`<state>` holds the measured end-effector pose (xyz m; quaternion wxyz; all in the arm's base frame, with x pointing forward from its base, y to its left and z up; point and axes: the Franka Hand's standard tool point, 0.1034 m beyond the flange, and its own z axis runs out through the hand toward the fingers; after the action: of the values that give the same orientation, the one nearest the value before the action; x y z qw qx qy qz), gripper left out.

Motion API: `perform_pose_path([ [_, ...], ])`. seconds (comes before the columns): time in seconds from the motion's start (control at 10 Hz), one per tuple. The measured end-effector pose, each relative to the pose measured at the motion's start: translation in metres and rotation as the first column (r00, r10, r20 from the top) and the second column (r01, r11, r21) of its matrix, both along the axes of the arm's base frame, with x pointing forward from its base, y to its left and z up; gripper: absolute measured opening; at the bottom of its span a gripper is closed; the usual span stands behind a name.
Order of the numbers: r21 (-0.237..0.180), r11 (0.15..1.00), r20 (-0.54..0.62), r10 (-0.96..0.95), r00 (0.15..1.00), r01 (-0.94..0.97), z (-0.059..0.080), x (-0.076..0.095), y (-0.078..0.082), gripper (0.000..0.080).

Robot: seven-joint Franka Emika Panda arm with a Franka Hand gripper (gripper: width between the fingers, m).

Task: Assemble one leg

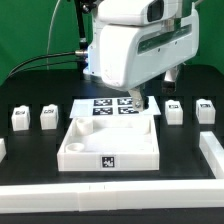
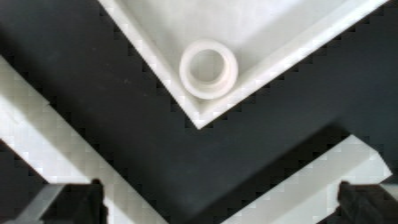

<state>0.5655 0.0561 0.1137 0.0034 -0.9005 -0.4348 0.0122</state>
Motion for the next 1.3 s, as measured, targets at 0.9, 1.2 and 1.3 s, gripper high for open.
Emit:
perform_pose_path([
  [0.9,0.0,1.0,-0.001,0.0,1.0,0.0,0.0,0.0,0.0,0.065],
  [1.2,-0.001,0.996,-0.017,0.092,0.996,-0.092,-0.004,-0.023,-0.006,0.065],
  [1.3,0.0,0.989,-0.022,0.146,0.989,-0.146,-0.003,-0.031,-0.01,0.065],
])
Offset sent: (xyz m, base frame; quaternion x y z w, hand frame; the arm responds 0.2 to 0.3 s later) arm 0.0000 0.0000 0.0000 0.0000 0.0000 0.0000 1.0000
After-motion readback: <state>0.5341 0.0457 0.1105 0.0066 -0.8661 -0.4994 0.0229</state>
